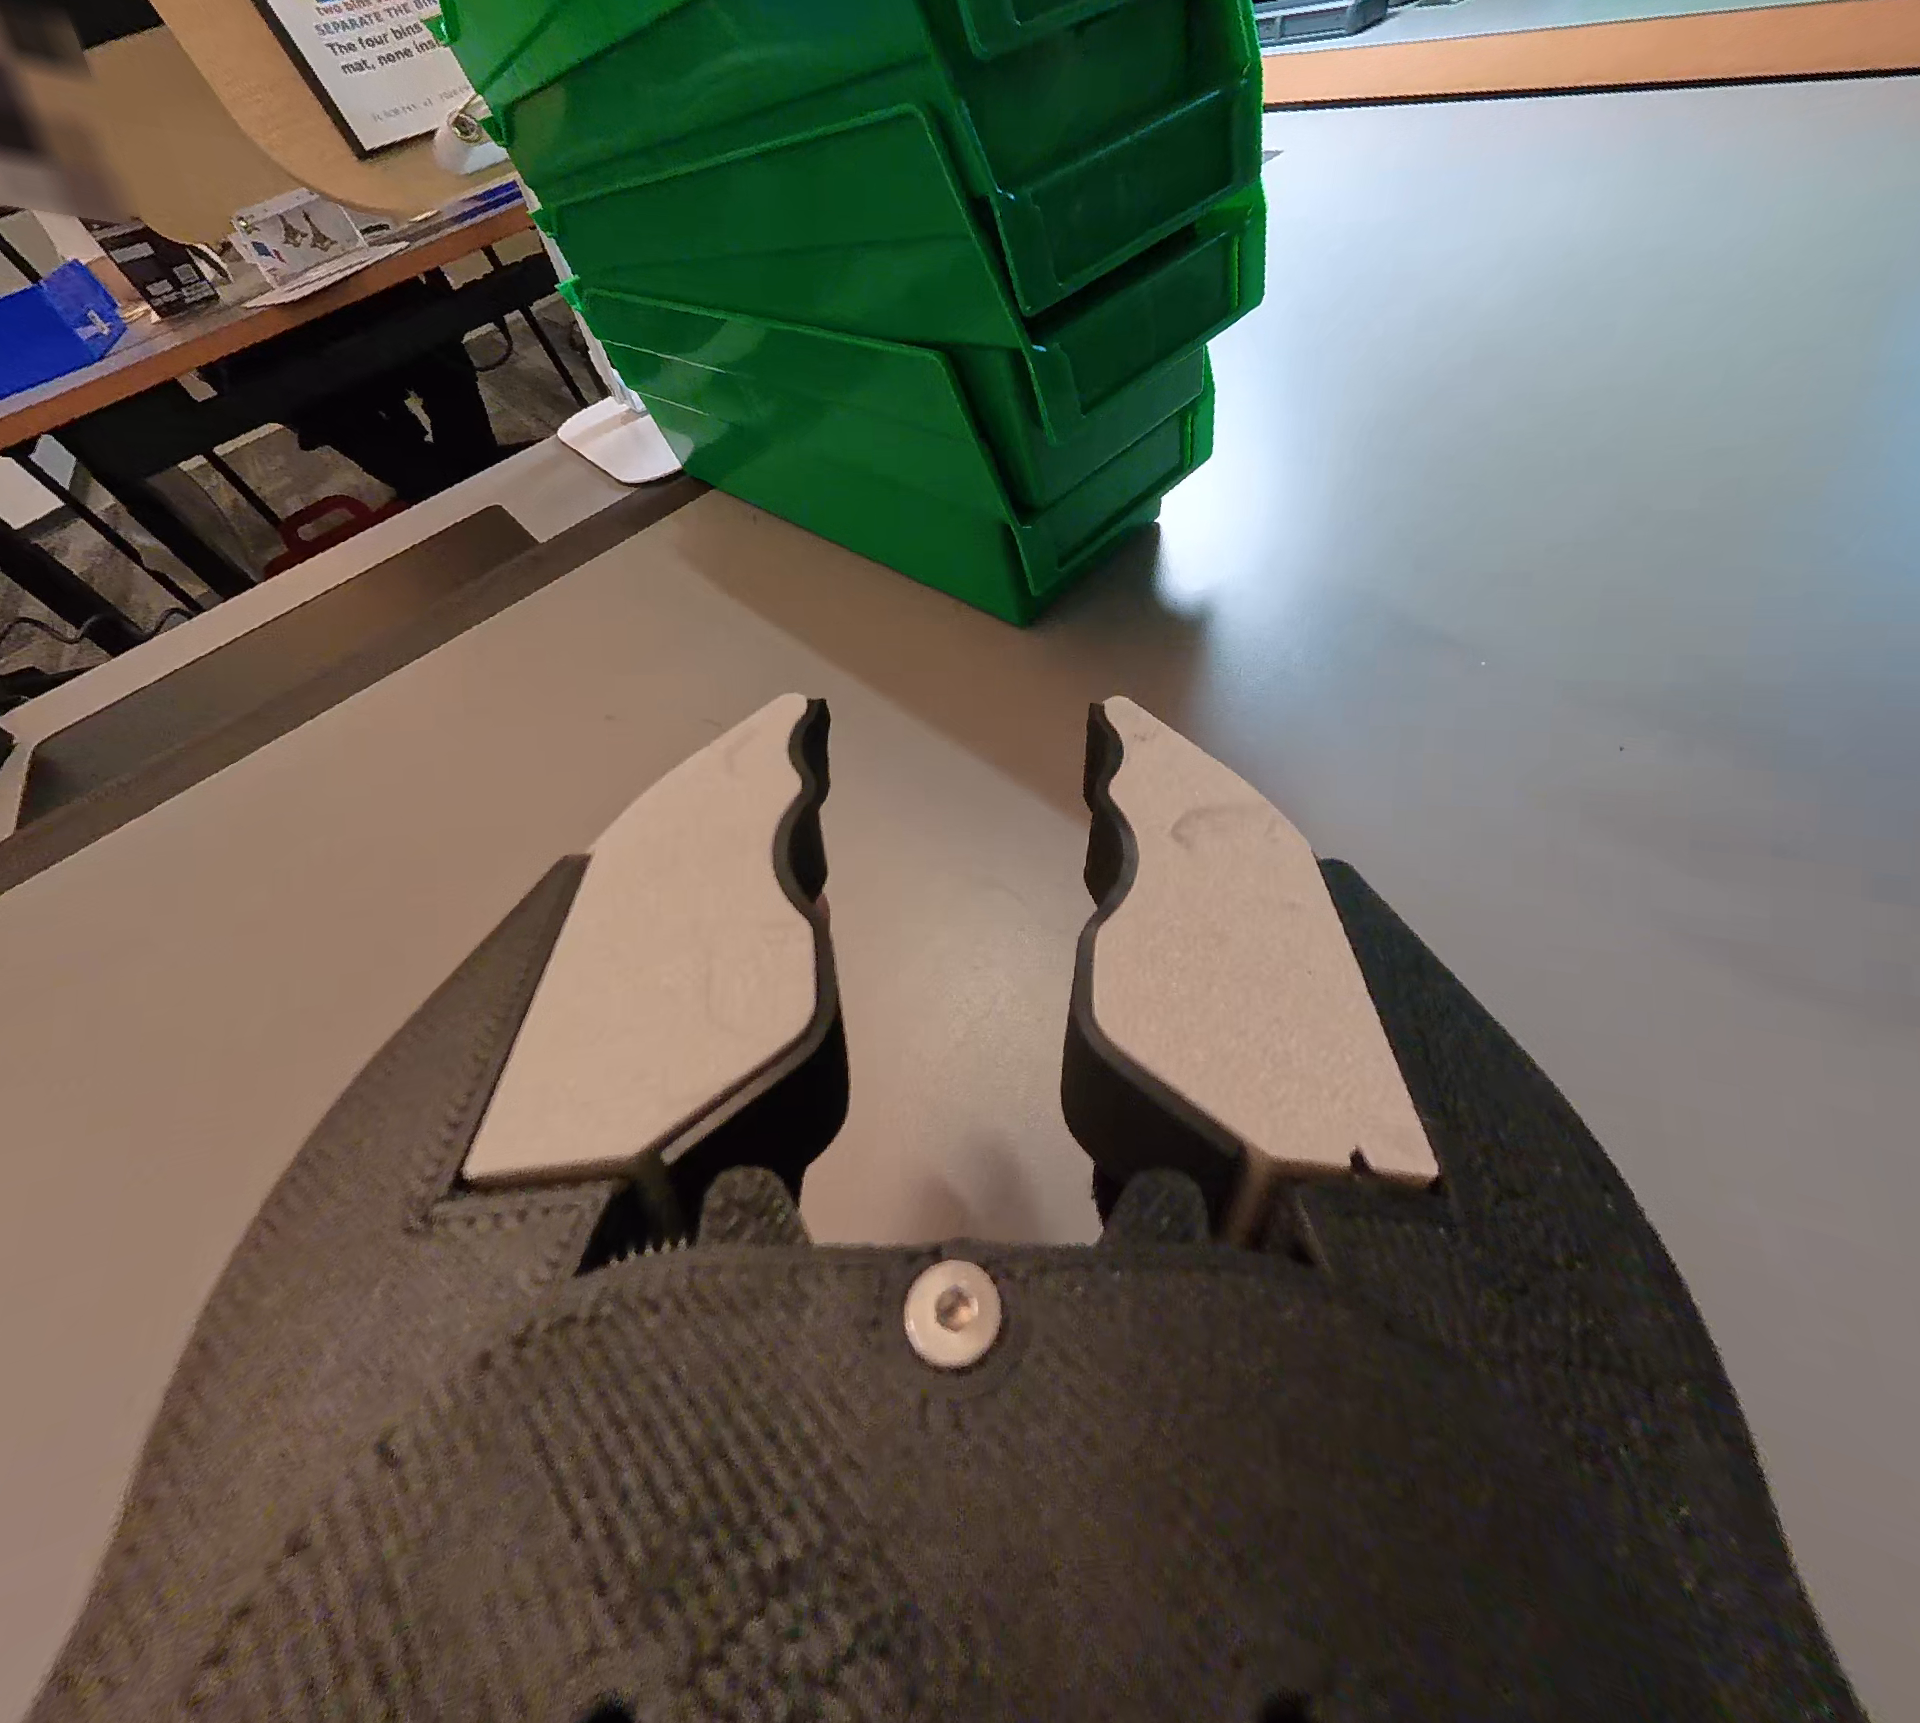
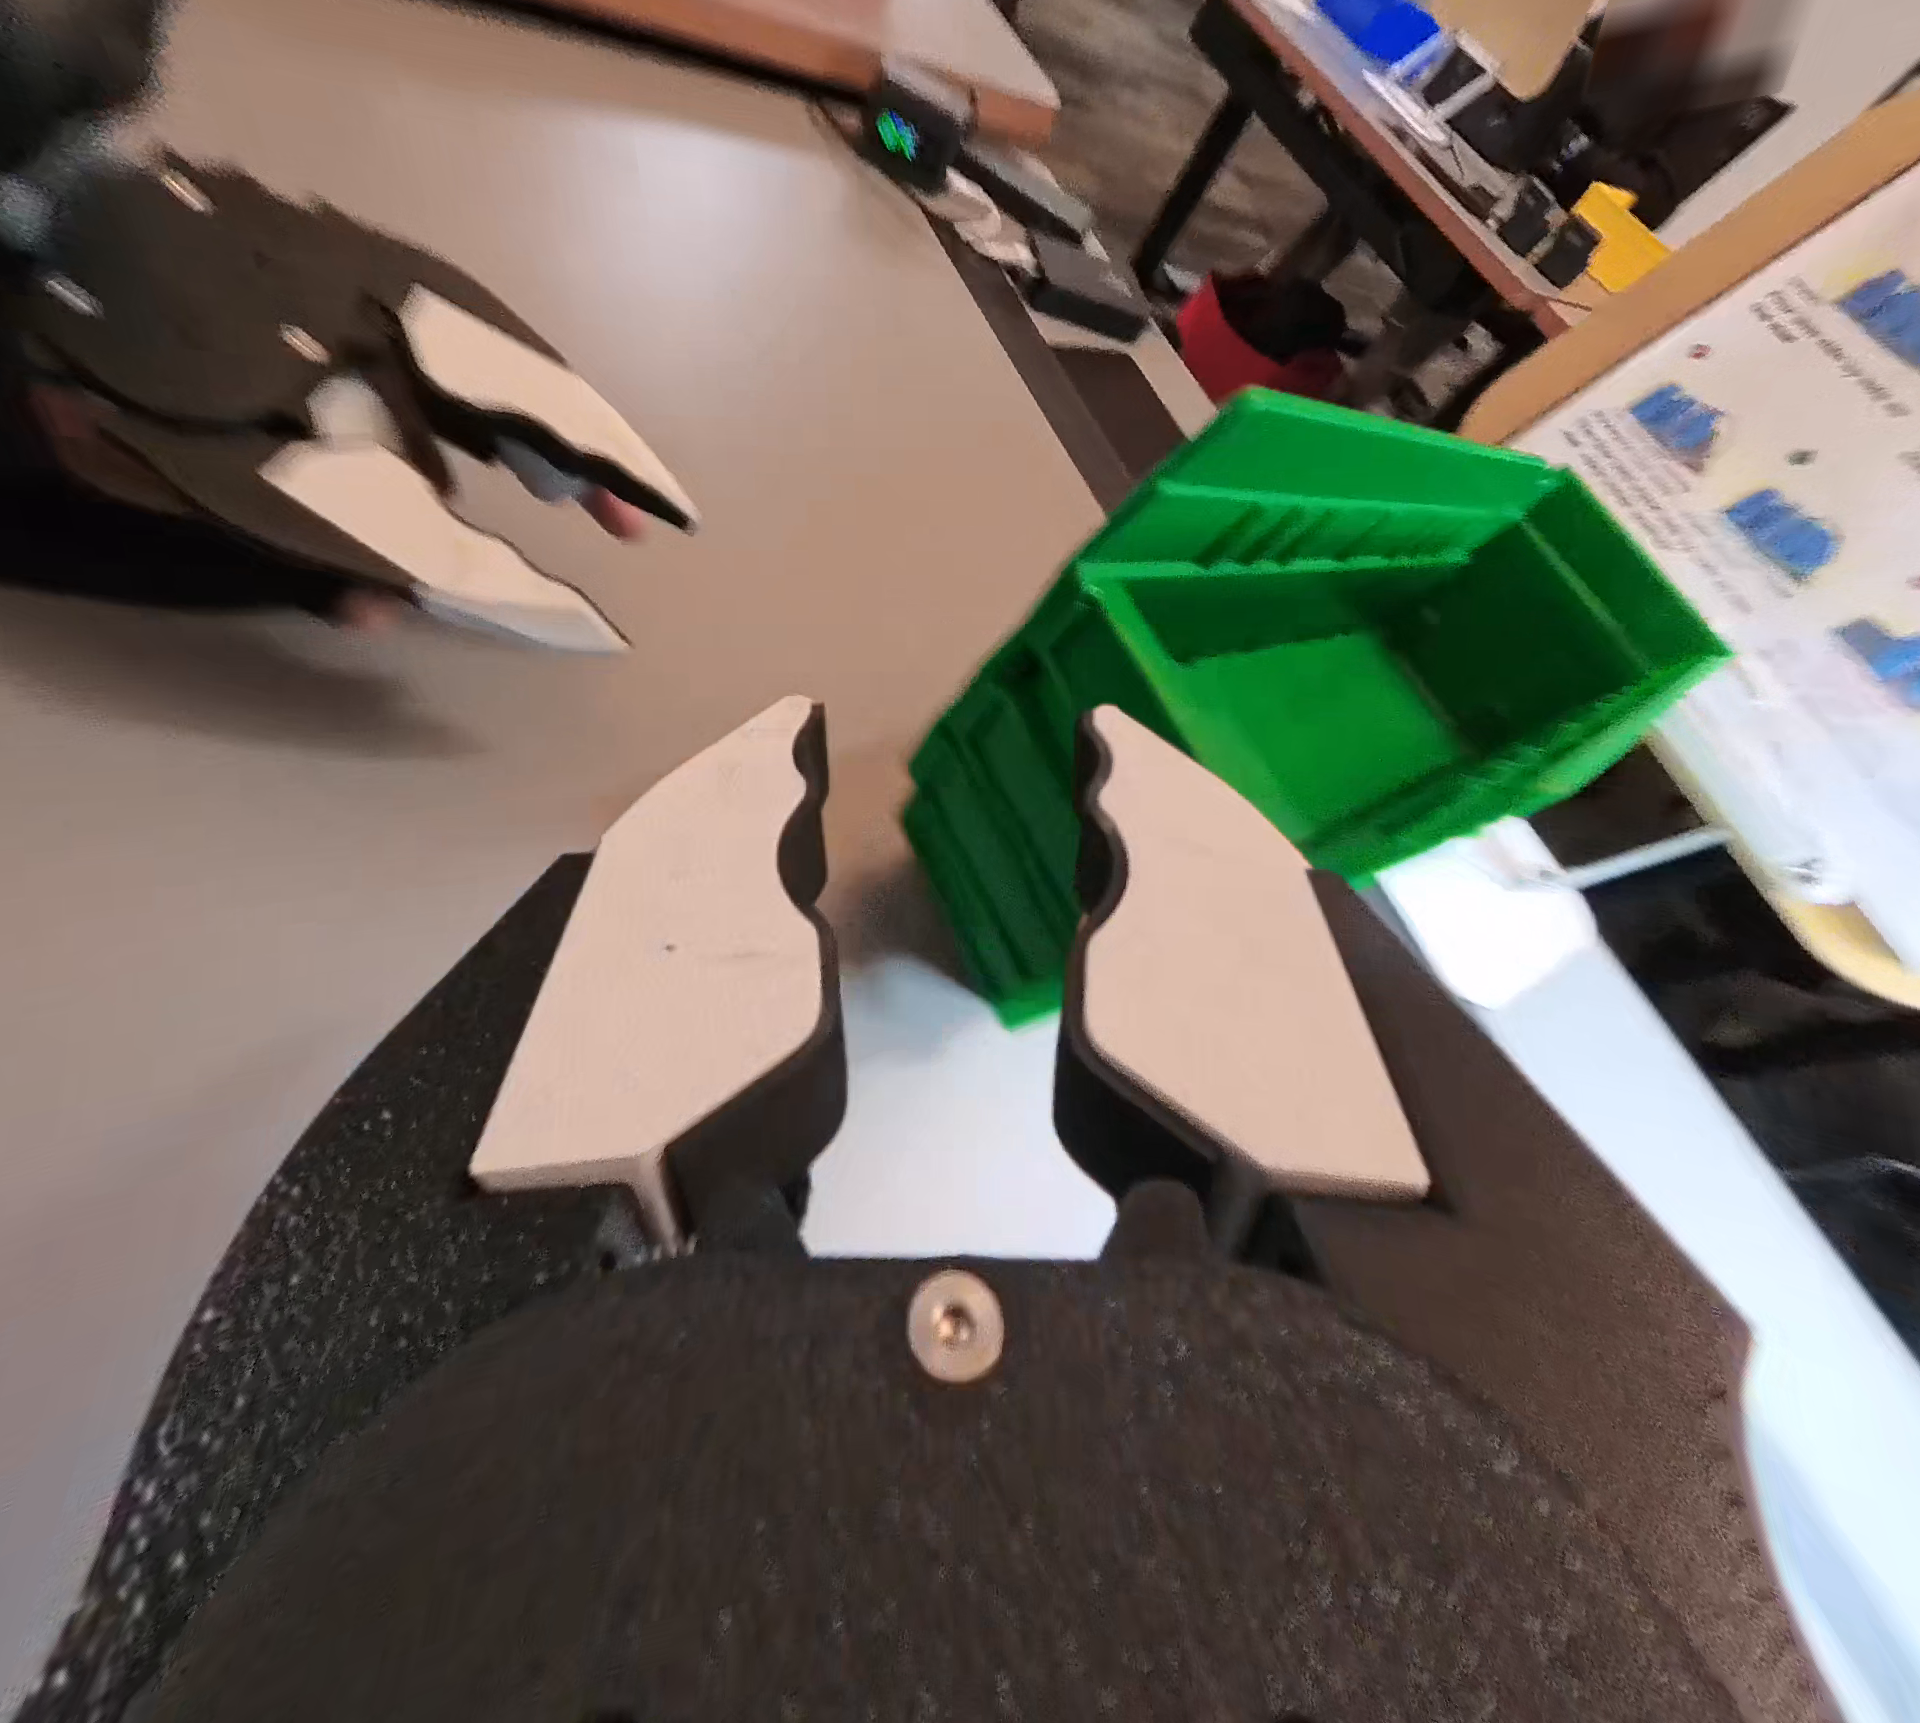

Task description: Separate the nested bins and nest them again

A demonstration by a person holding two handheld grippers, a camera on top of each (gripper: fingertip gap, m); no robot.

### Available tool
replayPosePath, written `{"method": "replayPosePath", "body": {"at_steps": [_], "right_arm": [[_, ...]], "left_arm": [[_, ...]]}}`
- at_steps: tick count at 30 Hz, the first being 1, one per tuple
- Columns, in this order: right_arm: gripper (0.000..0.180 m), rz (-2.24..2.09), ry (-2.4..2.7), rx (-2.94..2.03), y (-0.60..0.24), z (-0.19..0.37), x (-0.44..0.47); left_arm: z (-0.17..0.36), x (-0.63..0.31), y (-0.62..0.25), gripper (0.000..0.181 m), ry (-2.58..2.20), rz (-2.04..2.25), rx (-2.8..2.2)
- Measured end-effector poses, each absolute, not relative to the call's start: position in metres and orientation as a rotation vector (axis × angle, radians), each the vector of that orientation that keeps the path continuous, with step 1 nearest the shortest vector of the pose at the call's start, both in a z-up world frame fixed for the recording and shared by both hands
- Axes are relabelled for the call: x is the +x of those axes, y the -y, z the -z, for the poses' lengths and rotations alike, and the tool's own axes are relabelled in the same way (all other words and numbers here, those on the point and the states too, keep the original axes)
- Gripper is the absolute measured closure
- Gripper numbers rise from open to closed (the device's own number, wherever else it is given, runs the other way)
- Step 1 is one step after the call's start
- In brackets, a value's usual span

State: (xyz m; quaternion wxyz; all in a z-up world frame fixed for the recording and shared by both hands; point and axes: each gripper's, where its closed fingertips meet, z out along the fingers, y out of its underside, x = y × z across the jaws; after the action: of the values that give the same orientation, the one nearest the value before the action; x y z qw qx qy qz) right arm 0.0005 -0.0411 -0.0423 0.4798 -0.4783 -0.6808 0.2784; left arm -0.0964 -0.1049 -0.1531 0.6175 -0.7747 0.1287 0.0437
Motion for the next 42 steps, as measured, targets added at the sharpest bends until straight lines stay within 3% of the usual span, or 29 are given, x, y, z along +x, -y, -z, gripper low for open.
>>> {"method": "replayPosePath", "body": {"at_steps": [5, 8, 16, 23, 31, 37, 42], "right_arm": [[0.136, -1.168, 1.516, -1.078, 0.150, 0.030, 0.003], [0.140, -1.192, 1.395, -1.099, 0.170, 0.035, 0.008], [0.128, -0.705, 0.892, -1.361, 0.036, 0.079, 0.045], [0.128, -0.444, 0.665, -1.468, -0.112, 0.100, 0.093], [0.132, -0.387, 0.595, -1.541, -0.155, 0.128, 0.112], [0.131, -0.345, 0.547, -1.531, -0.170, 0.108, 0.113], [0.131, -0.430, 0.404, -1.485, -0.192, 0.041, 0.099]], "left_arm": [[0.154, -0.100, 0.104, 0.134, -0.270, -0.090, -1.790], [0.153, -0.101, 0.104, 0.134, -0.256, -0.081, -1.787], [0.147, -0.103, 0.108, 0.143, -0.209, -0.092, -1.781], [0.145, -0.101, 0.102, 0.152, -0.146, -0.131, -1.775], [0.154, -0.120, 0.083, 0.156, -0.120, -0.221, -1.794], [0.151, -0.123, 0.088, 0.156, -0.102, -0.187, -1.773], [0.161, -0.118, 0.087, 0.156, -0.138, -0.177, -1.805]]}}
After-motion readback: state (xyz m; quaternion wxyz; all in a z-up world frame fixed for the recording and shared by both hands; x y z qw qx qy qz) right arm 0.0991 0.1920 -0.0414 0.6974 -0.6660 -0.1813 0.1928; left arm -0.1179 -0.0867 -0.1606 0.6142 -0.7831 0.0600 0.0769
